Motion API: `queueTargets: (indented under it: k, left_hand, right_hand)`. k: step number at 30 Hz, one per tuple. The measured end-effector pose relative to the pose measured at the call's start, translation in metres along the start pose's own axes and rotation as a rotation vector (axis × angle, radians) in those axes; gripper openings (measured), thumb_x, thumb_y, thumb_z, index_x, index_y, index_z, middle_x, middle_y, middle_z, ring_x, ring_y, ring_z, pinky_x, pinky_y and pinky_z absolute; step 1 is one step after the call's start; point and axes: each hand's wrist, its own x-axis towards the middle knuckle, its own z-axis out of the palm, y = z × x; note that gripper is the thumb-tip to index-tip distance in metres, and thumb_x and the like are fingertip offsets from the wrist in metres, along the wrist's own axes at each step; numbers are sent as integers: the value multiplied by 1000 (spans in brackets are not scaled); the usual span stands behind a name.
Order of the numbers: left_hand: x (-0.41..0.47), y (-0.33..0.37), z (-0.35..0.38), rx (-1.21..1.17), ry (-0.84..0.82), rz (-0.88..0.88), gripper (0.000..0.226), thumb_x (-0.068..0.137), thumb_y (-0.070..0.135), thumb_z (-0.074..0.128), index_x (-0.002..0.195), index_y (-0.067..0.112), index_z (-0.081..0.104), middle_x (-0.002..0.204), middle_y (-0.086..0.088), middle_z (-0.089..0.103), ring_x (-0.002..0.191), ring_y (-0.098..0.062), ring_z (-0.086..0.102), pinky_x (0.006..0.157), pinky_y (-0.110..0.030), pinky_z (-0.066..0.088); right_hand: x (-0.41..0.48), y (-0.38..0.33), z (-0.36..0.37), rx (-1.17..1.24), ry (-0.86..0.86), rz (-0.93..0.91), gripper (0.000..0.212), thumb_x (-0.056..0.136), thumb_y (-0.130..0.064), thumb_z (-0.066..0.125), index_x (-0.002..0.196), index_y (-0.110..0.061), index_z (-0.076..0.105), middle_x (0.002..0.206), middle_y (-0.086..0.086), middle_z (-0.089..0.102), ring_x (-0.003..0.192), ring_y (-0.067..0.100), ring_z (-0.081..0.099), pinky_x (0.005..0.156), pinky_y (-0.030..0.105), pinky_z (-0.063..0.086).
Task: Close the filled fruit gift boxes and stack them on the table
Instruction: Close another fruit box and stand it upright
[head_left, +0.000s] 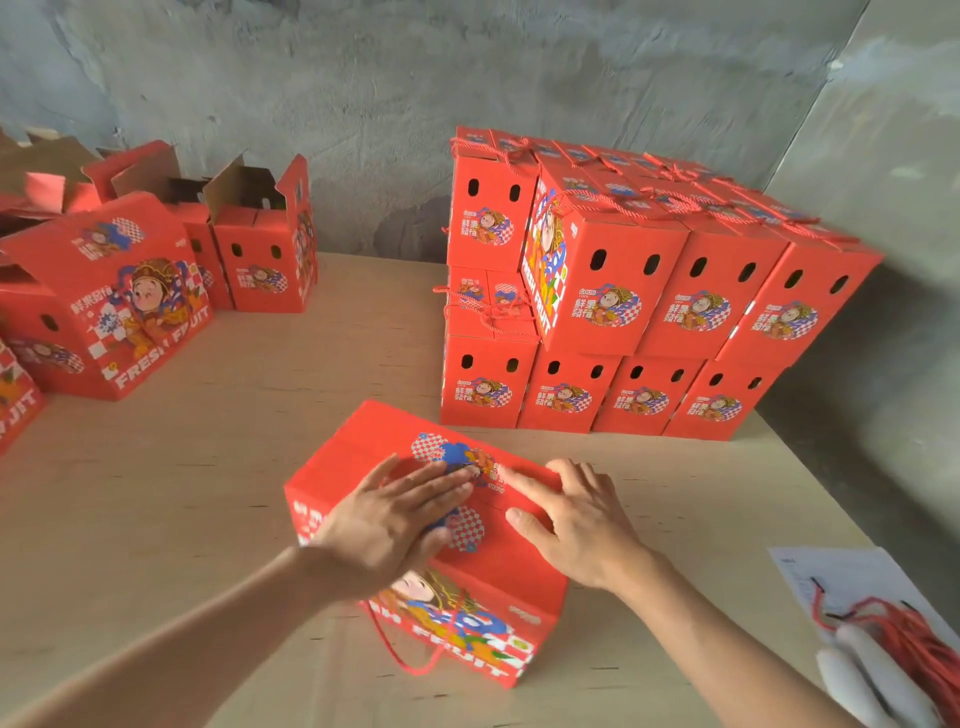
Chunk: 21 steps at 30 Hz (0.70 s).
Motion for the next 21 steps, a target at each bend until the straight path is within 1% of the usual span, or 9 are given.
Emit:
queueTargets:
  k: [3, 6, 9, 12, 14, 15, 16, 17, 21]
  left_hand:
    - [23, -35, 6, 18, -3, 20, 59, 83, 64, -12, 139, 44, -13, 146, 29, -16, 141, 0, -17, 110, -37, -23]
    - [41, -54, 3, 34, -78, -43, 61, 76, 66, -20, 136, 51, -18, 144, 30, -24, 141, -5, -20, 111, -49, -18]
    - [50, -49, 5, 27, -107, -149, 52, 94, 55, 1, 145, 48, -4, 152, 22, -15, 145, -10, -12, 113, -56, -8]
    - [35, -26, 23, -273, 281, -401, 45, 99, 36, 38, 143, 22, 37, 155, -1, 24, 142, -20, 21, 113, -42, 16]
    - [16, -9, 34, -545, 656, -592, 28, 93, 30, 54, 109, 7, 59, 119, -15, 53, 115, -31, 46, 95, -40, 36]
    - [6, -2, 37, -659, 726, -678, 27, 92, 34, 54, 87, 8, 58, 95, -12, 56, 97, -31, 50, 83, -39, 40]
    - [-2, 3, 41, -762, 702, -764, 39, 92, 42, 49, 70, 10, 52, 75, -7, 54, 79, -28, 50, 70, -36, 40]
    - [-9, 7, 45, -884, 599, -861, 51, 93, 49, 42, 60, 10, 47, 60, -4, 50, 63, -25, 47, 60, -33, 39]
    - [-24, 28, 54, -1493, -11, -1117, 69, 93, 61, 31, 59, 6, 55, 45, -2, 45, 39, -15, 37, 41, -18, 29]
  right_hand:
    - [-14, -8, -2, -83, -12, 65, 55, 92, -64, 21, 144, -53, 8, 118, 10, 42, 118, 28, 39, 103, 38, 22]
    - [-29, -25, -2, -63, -31, 131, 58, 93, -64, 18, 146, -47, 4, 124, 17, 40, 121, 32, 39, 107, 42, 18]
    - [-44, -40, 0, -53, -30, 161, 61, 92, -65, 16, 147, -42, 4, 122, 13, 42, 113, 29, 44, 102, 41, 25]
    - [-50, -35, 0, 207, 42, 263, 58, 91, -65, 30, 139, -34, 31, 114, 0, 50, 108, 24, 51, 92, 32, 36]
    - [-48, -21, 0, 561, 79, 464, 53, 89, -66, 34, 111, -22, 54, 96, -6, 59, 96, 20, 59, 75, 28, 41]
    - [-46, -15, 1, 756, 24, 599, 57, 88, -67, 32, 99, -19, 59, 92, -6, 61, 71, 14, 39, 69, 29, 42]
    - [-46, -11, 4, 922, -89, 721, 59, 89, -67, 29, 96, -18, 62, 92, -6, 64, 109, 16, 48, 69, 30, 47]
    - [-44, -8, 11, 1054, -205, 791, 57, 90, -67, 30, 95, -22, 64, 93, -4, 66, 83, 14, 61, 74, 33, 52]
    - [-18, -7, 21, 1412, -213, 833, 49, 88, -58, 49, 99, -15, 70, 95, 12, 73, 91, 28, 68, 84, 41, 52]
